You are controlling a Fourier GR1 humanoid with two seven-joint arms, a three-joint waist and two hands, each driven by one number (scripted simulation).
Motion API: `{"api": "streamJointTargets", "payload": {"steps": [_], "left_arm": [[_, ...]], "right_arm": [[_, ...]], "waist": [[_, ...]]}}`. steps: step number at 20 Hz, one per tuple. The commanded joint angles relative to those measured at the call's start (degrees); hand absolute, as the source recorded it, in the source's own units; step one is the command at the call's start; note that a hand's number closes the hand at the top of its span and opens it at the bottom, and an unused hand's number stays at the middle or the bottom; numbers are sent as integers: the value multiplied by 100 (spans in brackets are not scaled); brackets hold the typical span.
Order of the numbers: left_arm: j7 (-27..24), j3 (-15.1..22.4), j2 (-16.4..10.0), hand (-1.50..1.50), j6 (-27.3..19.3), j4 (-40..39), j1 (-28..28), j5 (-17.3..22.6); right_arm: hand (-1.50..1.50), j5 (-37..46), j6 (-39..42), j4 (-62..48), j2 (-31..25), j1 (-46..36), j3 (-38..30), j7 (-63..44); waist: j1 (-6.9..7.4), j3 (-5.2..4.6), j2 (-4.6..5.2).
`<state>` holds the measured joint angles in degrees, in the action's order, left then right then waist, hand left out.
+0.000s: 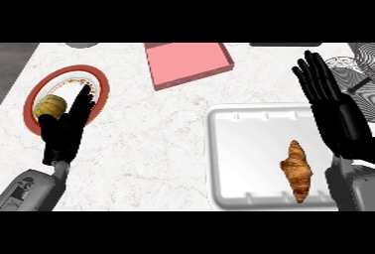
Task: Pick the croissant from the tray and place it in the tiered basket
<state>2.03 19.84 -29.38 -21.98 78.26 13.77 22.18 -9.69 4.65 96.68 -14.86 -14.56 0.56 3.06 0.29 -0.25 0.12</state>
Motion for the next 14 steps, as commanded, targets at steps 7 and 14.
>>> {"api": "streamJointTargets", "payload": {"steps": [7,14], "left_arm": [[-105,-218,-526,0,-249,-149,-263,-455],[-295,-153,-595,0,-227,133,-422,-624]], "right_arm": [[150,196,-2641,863,649,327,-1975,409],[-150,2632,-4428,467,753,3027,-1758,-1785]], "waist": [[-911,162,-595],[-285,-12,-51]]}}
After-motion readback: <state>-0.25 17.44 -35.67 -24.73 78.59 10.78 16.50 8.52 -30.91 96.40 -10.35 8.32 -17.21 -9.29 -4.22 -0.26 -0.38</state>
